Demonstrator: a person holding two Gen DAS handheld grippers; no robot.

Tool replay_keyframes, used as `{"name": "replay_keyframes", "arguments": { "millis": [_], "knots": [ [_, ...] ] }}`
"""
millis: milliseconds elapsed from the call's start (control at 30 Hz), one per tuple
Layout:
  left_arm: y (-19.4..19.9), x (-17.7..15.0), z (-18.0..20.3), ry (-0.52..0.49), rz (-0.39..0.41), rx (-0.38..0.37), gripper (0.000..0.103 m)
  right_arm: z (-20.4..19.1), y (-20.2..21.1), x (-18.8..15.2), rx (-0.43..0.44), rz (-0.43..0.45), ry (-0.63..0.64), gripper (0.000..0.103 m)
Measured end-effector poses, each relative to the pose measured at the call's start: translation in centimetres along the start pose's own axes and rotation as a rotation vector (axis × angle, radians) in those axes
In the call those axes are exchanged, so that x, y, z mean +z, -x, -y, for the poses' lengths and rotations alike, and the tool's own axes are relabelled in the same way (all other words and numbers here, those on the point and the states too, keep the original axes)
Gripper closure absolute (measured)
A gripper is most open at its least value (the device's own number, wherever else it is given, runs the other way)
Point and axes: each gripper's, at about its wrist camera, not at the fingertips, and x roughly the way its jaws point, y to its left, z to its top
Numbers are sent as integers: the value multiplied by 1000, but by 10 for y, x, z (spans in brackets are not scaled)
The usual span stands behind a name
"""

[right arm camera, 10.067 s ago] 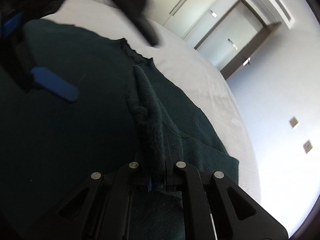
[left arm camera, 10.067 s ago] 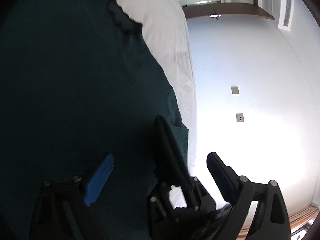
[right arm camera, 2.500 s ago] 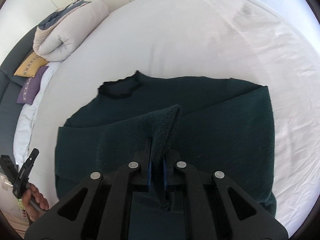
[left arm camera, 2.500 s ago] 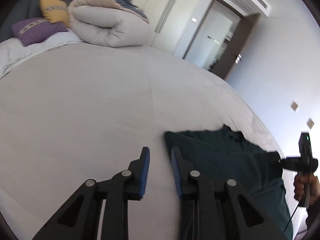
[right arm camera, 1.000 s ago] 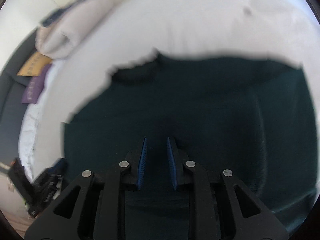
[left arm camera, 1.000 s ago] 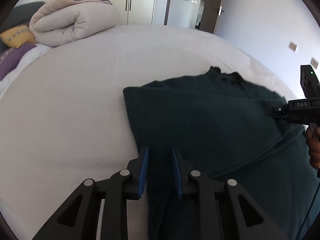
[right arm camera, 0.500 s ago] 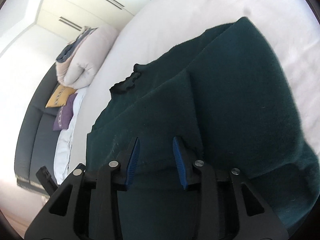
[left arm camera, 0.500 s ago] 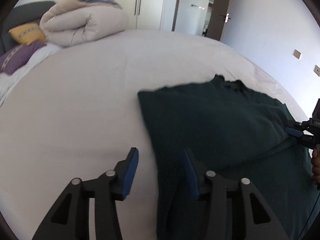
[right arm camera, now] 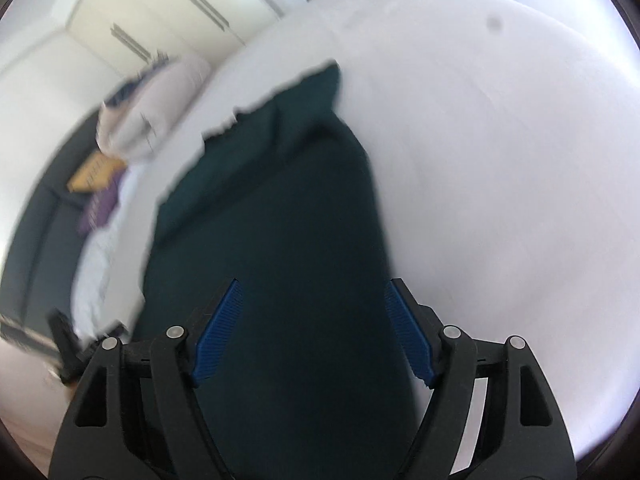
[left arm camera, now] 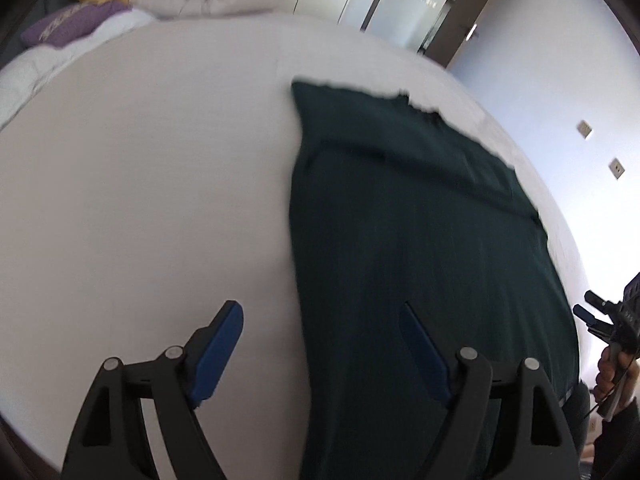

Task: Fold small clothes
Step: 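Move both tools to the hem of the folded sweater strip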

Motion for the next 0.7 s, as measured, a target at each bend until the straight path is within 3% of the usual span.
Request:
{"name": "replay_keyframes", "arguments": {
  "millis": [100,300,533,700],
  "knots": [
    [2,-25,-4,40,-83,-39,21,24,16,-33,-36,-22,2,30],
    [14,-60,-1,58,-164,-99,28,38,36,-64,23,-21,-16,30],
    [14,-65,-14,127,-241,-143,50,40,45,-74,74,-69,-33,30],
    [11,-70,-23,186,-286,-205,50,52,52,-80,144,-84,-105,30]
  ]
}}
